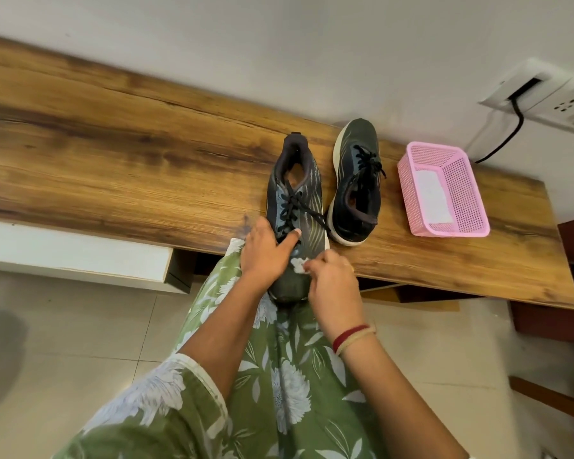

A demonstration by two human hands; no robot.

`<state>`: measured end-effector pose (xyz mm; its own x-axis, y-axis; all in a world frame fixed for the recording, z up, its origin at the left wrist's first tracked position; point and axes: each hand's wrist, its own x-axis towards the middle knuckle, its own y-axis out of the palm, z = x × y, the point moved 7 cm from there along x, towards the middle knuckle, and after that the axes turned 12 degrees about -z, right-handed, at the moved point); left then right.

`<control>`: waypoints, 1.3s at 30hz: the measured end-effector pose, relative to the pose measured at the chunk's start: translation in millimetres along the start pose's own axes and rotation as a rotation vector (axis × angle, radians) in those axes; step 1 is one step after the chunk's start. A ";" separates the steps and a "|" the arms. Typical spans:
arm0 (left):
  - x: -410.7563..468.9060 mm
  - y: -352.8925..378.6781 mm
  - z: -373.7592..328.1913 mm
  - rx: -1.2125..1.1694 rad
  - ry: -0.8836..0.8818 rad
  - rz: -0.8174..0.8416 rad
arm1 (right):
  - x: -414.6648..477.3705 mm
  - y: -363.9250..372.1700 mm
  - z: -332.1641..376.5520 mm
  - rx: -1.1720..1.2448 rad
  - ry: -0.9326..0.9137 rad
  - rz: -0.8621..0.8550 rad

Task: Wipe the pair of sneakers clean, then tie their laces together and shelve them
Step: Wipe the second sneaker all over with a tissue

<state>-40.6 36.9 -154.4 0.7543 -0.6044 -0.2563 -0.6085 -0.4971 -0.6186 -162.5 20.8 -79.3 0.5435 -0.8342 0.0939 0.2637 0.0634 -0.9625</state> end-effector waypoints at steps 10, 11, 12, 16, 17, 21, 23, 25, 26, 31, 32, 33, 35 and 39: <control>0.4 0.2 0.3 -0.040 -0.013 0.024 | -11.0 -7.2 7.6 -0.017 -0.079 -0.007; 0.1 1.0 0.4 -0.047 -0.015 0.025 | -23.5 -6.4 17.9 0.002 -0.147 0.016; 0.2 1.2 0.4 -0.052 -0.014 0.023 | -30.9 -5.9 22.4 0.033 -0.195 0.022; 1.0 -0.1 -0.3 -0.045 -0.009 0.019 | -12.6 -12.1 -0.1 0.067 -0.078 -0.103; 1.2 -0.1 0.3 -0.044 -0.010 0.021 | -15.3 -12.6 2.5 0.065 -0.066 -0.094; 1.7 0.5 0.8 -0.048 -0.005 0.021 | -43.7 -8.1 25.4 0.091 -0.232 0.001; 1.8 1.7 1.5 -0.043 -0.008 0.026 | -34.3 -11.4 8.5 0.123 -0.129 -0.089; 2.1 1.7 2.2 -0.053 -0.013 0.025 | -31.2 -13.7 0.5 0.144 -0.016 -0.142; 2.5 1.6 2.3 -0.060 -0.011 0.024 | -35.6 -11.6 8.8 0.141 -0.022 -0.105; 2.3 2.3 2.9 -0.066 -0.021 0.021 | -39.6 -5.1 20.1 0.139 -0.088 -0.052; 2.4 1.9 2.4 -0.070 -0.022 0.016 | -32.2 -8.3 10.3 0.138 -0.004 -0.115; 2.3 1.4 1.9 -0.075 -0.022 0.013 | -28.6 -11.4 5.7 0.135 0.055 -0.156; 2.6 1.8 1.2 -0.074 -0.014 0.016 | -36.3 -9.5 21.0 0.113 0.023 -0.118; 2.7 2.1 1.8 -0.065 -0.018 0.016 | -45.7 -3.3 37.6 0.107 -0.155 -0.018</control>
<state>-39.5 35.3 -157.8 0.7484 -0.6015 -0.2795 -0.6348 -0.5275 -0.5646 -158.2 79.3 -70.8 0.6518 -0.7420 0.1569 0.3536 0.1143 -0.9284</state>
